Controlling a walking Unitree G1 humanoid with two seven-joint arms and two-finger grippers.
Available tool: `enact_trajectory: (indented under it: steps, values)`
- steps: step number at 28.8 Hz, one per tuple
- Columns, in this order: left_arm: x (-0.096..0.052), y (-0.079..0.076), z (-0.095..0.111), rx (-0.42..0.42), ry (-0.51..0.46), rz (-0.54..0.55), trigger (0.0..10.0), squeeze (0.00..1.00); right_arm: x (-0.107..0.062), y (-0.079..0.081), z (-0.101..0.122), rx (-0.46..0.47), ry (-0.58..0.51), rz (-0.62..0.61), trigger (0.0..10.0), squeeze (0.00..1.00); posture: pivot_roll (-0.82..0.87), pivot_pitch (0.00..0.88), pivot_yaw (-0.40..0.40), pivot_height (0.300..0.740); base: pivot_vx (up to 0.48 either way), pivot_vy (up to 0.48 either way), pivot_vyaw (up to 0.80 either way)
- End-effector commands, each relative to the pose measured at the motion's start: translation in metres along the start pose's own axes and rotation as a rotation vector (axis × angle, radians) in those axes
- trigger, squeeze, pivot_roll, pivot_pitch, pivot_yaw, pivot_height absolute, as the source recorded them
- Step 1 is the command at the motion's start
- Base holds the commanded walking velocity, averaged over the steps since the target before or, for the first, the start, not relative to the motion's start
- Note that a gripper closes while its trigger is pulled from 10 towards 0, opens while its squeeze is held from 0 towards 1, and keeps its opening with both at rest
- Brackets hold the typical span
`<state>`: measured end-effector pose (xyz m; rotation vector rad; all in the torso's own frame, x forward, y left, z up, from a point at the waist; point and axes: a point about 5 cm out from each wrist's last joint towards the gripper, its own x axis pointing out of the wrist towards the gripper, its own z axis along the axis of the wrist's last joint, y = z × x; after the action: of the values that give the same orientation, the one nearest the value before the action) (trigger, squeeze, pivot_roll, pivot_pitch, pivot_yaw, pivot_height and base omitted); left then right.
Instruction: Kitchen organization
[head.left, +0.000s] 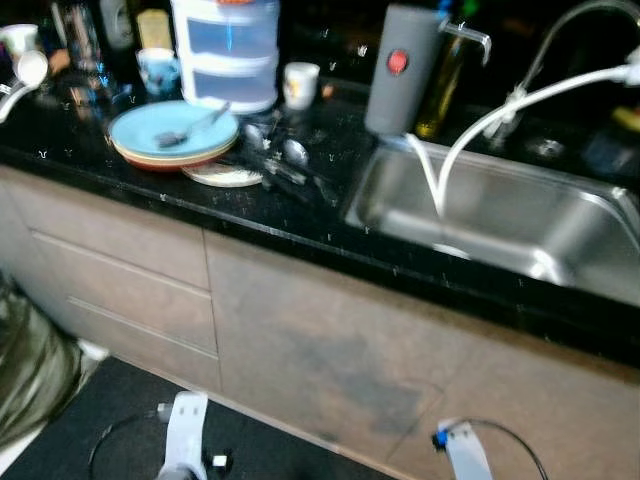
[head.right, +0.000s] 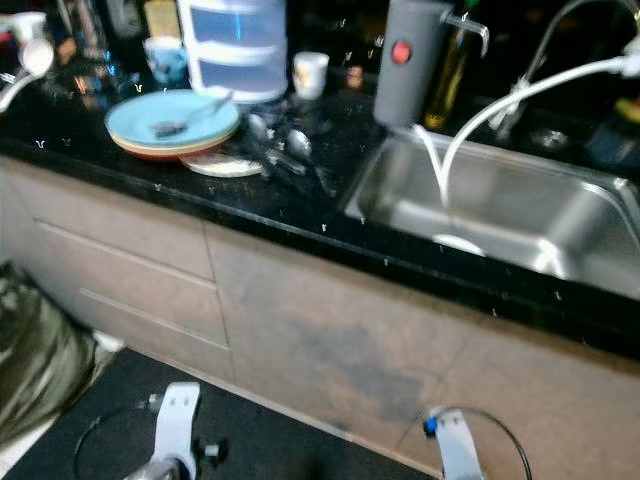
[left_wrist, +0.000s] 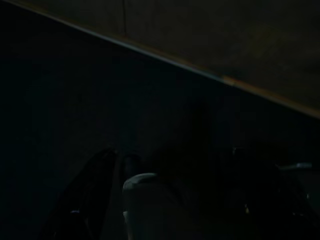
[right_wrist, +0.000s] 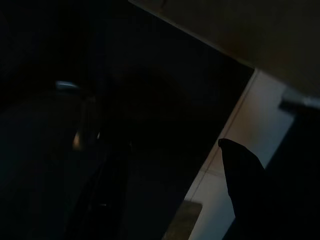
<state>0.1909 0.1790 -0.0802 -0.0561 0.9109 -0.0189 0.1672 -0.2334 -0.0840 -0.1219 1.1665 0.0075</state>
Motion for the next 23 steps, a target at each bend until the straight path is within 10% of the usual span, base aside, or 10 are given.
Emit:
enact_trajectory:
  steps: [1,11,23]
  values:
    - [-0.0003,0.0006,-0.0016,0.008,0.007,0.002,10.0,0.0,0.0005,0.0037,-0.0036,0.001,0.016,0.011,10.0,0.0,0.11,0.0,-0.103,0.74,0.0,0.322,0.0]
    - [-0.0006,0.0016,-0.0014,0.002,0.0,-0.001,10.0,0.0,0.0006,0.0042,-0.0037,0.004,0.018,0.016,10.0,0.0,0.11,0.0,-0.104,0.74,0.0,0.133,0.0]
    - [-0.0011,0.0054,-0.0022,-0.01,0.009,0.022,10.0,0.0,0.0007,0.0053,-0.0035,0.007,0.021,0.027,10.0,0.0,0.1,0.0,-0.103,0.74,0.0,-0.416,0.0]
